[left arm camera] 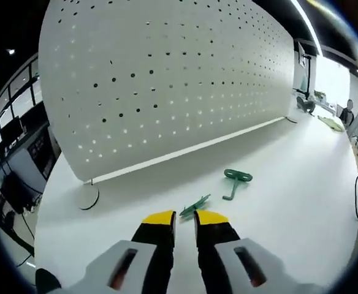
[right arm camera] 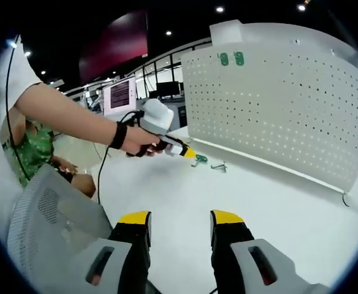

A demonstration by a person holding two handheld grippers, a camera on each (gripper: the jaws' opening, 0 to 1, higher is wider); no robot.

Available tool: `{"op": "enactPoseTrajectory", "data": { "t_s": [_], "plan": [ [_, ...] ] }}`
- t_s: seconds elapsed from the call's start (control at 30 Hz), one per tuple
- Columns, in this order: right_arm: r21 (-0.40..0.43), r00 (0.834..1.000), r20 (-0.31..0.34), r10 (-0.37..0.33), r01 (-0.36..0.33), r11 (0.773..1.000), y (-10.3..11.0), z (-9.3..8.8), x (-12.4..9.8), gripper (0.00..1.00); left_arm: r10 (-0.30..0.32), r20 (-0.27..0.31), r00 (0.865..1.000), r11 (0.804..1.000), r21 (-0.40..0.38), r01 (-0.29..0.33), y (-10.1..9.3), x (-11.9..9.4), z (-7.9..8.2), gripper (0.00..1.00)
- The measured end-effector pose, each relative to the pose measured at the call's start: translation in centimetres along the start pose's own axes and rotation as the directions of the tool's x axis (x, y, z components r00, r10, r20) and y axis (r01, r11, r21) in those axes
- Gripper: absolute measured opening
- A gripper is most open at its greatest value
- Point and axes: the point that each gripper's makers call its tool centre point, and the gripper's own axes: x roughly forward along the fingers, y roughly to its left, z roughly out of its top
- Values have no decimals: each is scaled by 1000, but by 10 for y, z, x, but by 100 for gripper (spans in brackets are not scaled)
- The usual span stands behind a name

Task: Insert the hook assembly into the mounting plate slot until the hook locks in place.

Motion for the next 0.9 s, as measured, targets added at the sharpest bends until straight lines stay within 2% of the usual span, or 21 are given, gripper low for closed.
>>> {"op": "enactPoseTrajectory", "data": {
  "t_s": [0.1, 0.27, 0.4, 0.47, 0.63, 0.83, 0.9],
  "plan": [
    [2, 1000, 0, -4, 4, 1000, -2, 0, 0, 37, 2, -3, 1000, 1000, 17, -1, 5, 2, -1, 17],
    [9, 1000, 1, -10, 10, 1000, -3, -1, 0, 37, -35, -18, 999, 999, 20, 36, 2, 5, -6, 15],
    [8, 1000, -18, -6, 6, 1000, -1, -5, 1, 37, -32, -14, 999, 999, 16, 32, 3, 6, -5, 16],
    [13, 1000, -20, -8, 9, 1000, -1, -6, 1, 37, -44, 0, 999, 999, 17, 44, 1, 7, -2, 16],
    [16, 1000, -22, -13, 13, 1000, -1, -7, 2, 37, -56, -22, 998, 998, 33, 56, -1, 13, -5, 15],
    [21, 999, -28, -20, 21, 1000, -4, -9, 2, 37, -69, -20, 997, 996, 50, 70, -2, 17, -7, 14],
    [21, 999, -30, -18, 19, 1000, -4, -9, 2, 37, -50, -31, 998, 996, 79, 52, 2, 17, -8, 11]
  ]
}}
